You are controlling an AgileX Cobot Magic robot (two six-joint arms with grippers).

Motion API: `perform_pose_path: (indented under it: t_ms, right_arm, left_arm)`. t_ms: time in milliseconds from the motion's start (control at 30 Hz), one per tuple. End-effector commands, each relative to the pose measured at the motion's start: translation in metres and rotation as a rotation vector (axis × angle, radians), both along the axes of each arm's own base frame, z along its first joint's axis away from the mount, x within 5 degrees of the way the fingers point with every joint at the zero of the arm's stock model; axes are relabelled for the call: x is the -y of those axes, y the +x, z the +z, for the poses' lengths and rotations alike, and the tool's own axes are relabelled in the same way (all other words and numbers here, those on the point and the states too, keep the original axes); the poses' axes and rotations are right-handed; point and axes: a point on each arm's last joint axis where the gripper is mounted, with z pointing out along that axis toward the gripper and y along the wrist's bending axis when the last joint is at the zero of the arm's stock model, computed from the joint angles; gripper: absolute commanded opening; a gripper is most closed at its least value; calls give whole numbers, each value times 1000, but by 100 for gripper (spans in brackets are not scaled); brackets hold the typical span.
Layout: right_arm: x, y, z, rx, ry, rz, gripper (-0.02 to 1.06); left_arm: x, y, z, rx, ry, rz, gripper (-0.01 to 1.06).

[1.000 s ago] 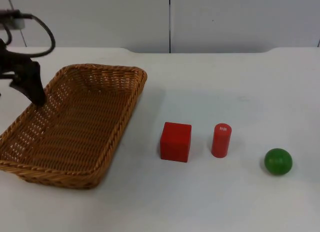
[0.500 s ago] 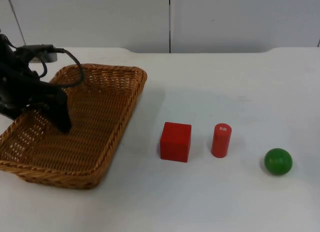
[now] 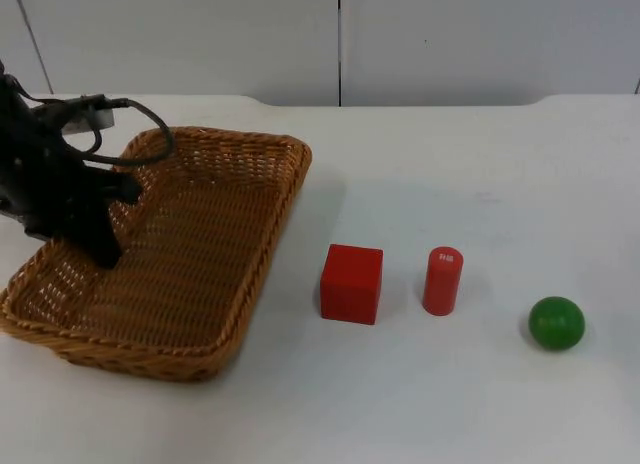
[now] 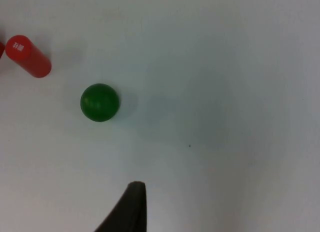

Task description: Pick up the basket with the left hand and place the object to the left of the red cylinder into the basket with the right hand.

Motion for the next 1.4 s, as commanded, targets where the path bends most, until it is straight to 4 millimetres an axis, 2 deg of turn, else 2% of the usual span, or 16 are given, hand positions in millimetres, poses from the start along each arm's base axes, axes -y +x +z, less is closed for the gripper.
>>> perform_pose_path:
  t_ms: [0,67,233,267,333,400,433,467,567,600,767,800,967,1133,1367]
  right_arm:
    - [2,0,0,6,-3,-5,105]
    - [2,0,0,6,-3,-5,105]
    - [2,0,0,6,-3,-5,105]
    - [2,0,0,6,-3,-5,105]
    - [2,0,0,6,-3,-5,105]
    - [2,0,0,6,-3,-5,105]
    - [2,0,0,6,-3,-5,105]
    - [2,0,0,6,-3,-5,105]
    - [2,0,0,6,-3,-5,105]
    - [2,0,0,6,-3,-5,105]
    - [2,0,0,6,-3,-5,105]
    - [2,0,0,6,-3,-5,105]
    - [2,0,0,6,-3,-5,105]
    - [2,0,0,6,-3,-5,105]
    - [1,0,0,8,3,-5,105]
  left_arm:
    - [-5,1,10,10,7,59,0]
    - [-9,1,16,8,2,81,0]
    - [-28,-13,67,2,-31,143,0]
    - [-28,-13,67,2,-31,143,0]
    - [-33,-26,94,8,-46,151,0]
    - [-33,-36,106,5,-55,148,0]
    - [-33,-36,106,5,-55,148,0]
    - [-31,-47,118,25,-52,145,0]
    - [-26,-71,131,30,-72,155,0]
    - [-26,-71,131,30,-72,155,0]
    - [-22,-104,143,23,-70,145,0]
    - [-22,-104,143,23,-70,145,0]
    - [-16,-129,137,-5,-102,144,0]
    - [-13,-141,125,-31,-112,126,0]
    - [-13,-142,122,-24,-116,128,0]
